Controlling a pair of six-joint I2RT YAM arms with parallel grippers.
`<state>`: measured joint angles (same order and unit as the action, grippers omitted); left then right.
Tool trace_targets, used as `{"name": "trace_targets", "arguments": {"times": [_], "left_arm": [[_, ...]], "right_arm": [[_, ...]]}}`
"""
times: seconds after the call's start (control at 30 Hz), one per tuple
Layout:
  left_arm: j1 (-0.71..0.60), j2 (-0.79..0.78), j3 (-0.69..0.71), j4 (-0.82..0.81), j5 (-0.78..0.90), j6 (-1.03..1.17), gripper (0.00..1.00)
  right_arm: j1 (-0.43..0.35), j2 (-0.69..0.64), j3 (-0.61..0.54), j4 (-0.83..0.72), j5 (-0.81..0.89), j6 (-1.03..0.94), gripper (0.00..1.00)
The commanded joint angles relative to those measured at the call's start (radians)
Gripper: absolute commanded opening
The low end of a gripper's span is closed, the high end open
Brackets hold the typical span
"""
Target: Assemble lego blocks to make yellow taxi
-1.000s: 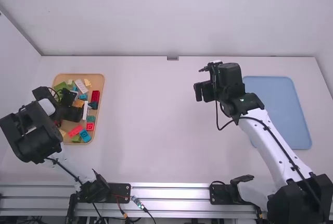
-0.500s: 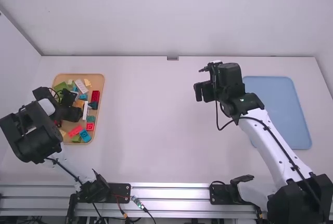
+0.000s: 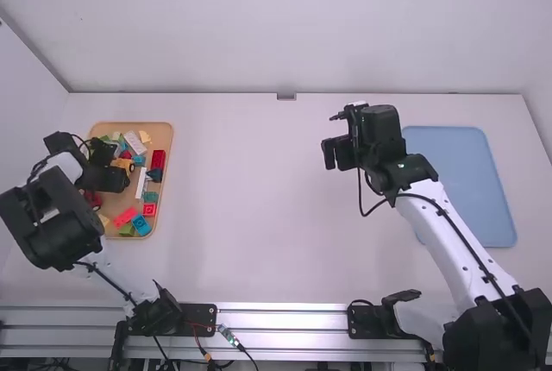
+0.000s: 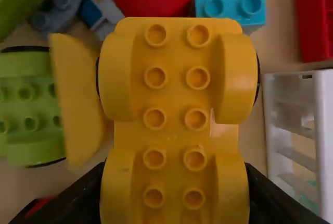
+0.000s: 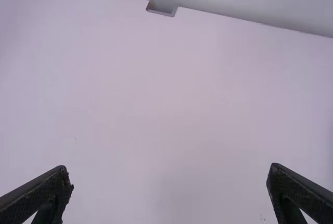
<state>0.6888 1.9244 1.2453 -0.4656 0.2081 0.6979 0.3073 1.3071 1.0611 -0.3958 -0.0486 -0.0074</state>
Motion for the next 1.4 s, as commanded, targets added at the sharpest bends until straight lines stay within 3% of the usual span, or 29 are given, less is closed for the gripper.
{"name": "trace_targets", "arguments": {"times": [0.0, 0.13, 0.33, 0.5, 0.7, 0.8, 0.97, 1.13, 1.37], "left_arm": [[-0.019, 0.009, 0.06, -0.045, -0.041, -0.064, 0.51], [-0.058, -0.001, 0.157, -0.183, -0.002, -0.067, 0.41], [-0.142, -0.036, 0.186, -0.226, 0.01, -0.066, 0.37], [-0.299, -0.121, 0.114, -0.188, -0.071, -0.062, 0.34], [-0.519, -0.229, 0.013, -0.192, 0.045, 0.094, 0.31], [-0.636, -0.245, -0.019, -0.206, 0.035, 0.136, 0.32], [-0.828, -0.245, -0.076, -0.193, -0.01, 0.19, 0.25], [-0.956, -0.245, -0.148, -0.113, -0.111, 0.234, 0.25], [-1.003, -0.244, -0.229, -0.064, 0.015, 0.352, 0.36]], "right_arm": [[0.0, 0.002, 0.033, -0.002, 0.003, -0.001, 0.99], [0.0, 0.002, 0.033, -0.002, 0.003, -0.002, 0.99], [0.0, 0.002, 0.033, -0.005, 0.003, -0.02, 0.99], [-0.002, 0.002, 0.033, -0.009, 0.003, -0.02, 0.99], [-0.029, 0.002, 0.033, -0.018, 0.002, -0.02, 0.99], [-0.048, 0.002, 0.033, -0.039, 0.003, -0.02, 0.99], [-0.083, 0.002, 0.032, -0.085, 0.003, -0.019, 0.99], [-0.128, 0.002, 0.032, -0.103, 0.0, 0.014, 0.99], [-0.172, 0.002, 0.022, -0.106, -0.116, -0.005, 0.99]]}}
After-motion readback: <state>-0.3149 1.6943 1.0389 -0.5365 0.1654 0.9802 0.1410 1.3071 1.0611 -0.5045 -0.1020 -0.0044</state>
